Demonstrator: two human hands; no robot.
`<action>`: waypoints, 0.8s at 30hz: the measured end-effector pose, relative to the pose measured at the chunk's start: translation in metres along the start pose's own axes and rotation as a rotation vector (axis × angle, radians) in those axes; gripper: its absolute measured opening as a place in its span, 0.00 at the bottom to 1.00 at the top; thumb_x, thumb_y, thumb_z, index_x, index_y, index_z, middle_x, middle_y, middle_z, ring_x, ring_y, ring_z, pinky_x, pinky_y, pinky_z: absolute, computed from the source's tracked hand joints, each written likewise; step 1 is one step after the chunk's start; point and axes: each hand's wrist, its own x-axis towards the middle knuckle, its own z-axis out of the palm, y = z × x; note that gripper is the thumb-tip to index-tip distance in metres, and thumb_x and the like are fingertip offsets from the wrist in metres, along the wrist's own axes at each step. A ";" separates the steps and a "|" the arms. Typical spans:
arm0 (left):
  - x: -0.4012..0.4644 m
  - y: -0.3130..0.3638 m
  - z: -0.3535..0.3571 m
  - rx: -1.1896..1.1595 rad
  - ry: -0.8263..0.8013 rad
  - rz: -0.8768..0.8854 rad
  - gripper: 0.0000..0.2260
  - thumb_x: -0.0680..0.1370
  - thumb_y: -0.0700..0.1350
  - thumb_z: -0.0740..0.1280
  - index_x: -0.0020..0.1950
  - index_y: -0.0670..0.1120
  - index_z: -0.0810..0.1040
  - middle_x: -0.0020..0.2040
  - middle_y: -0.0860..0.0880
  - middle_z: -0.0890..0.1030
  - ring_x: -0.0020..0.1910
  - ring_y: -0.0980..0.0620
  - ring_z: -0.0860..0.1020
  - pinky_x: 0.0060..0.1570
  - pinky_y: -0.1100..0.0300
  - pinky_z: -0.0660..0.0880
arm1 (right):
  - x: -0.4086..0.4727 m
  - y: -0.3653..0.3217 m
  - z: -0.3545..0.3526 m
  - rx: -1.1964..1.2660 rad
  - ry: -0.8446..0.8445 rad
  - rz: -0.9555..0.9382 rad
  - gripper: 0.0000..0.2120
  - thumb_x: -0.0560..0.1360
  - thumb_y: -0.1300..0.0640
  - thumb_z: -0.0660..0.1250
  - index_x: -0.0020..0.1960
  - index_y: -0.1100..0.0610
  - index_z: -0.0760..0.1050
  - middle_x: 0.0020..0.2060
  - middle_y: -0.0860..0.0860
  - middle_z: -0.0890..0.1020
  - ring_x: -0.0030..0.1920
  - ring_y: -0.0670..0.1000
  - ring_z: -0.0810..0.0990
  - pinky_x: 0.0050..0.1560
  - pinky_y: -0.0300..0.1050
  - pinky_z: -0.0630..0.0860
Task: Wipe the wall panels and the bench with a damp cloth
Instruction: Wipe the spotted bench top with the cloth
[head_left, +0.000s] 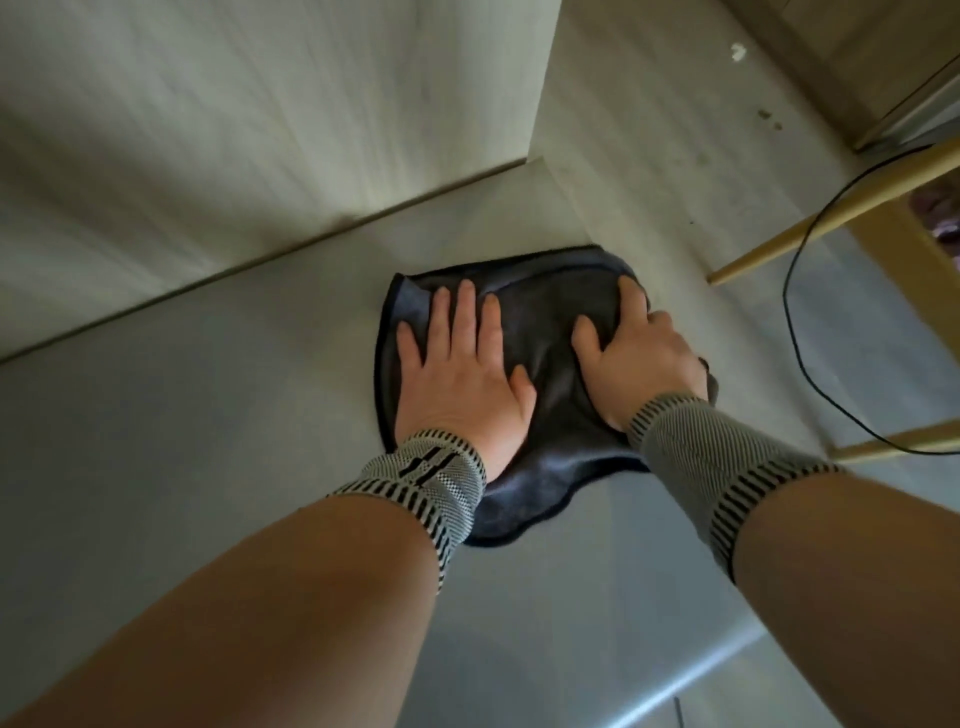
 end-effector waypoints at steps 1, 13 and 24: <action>-0.010 0.004 0.001 0.007 -0.019 0.019 0.32 0.82 0.58 0.47 0.80 0.47 0.38 0.81 0.47 0.37 0.79 0.46 0.38 0.75 0.40 0.39 | -0.018 0.013 0.002 -0.022 0.000 0.023 0.34 0.77 0.33 0.47 0.78 0.47 0.47 0.66 0.60 0.70 0.61 0.63 0.73 0.59 0.57 0.70; -0.032 0.007 0.011 0.080 -0.044 0.112 0.33 0.81 0.58 0.48 0.80 0.47 0.38 0.80 0.47 0.36 0.79 0.46 0.38 0.76 0.41 0.39 | 0.003 0.009 0.005 0.073 -0.016 -0.016 0.33 0.76 0.34 0.52 0.77 0.47 0.51 0.65 0.59 0.71 0.60 0.63 0.74 0.57 0.56 0.73; -0.058 0.028 0.022 0.032 -0.050 0.083 0.33 0.81 0.57 0.47 0.80 0.47 0.36 0.80 0.46 0.34 0.79 0.46 0.36 0.74 0.39 0.37 | -0.001 0.021 0.006 0.072 -0.077 -0.006 0.37 0.75 0.34 0.52 0.78 0.49 0.48 0.67 0.60 0.69 0.60 0.64 0.74 0.57 0.55 0.73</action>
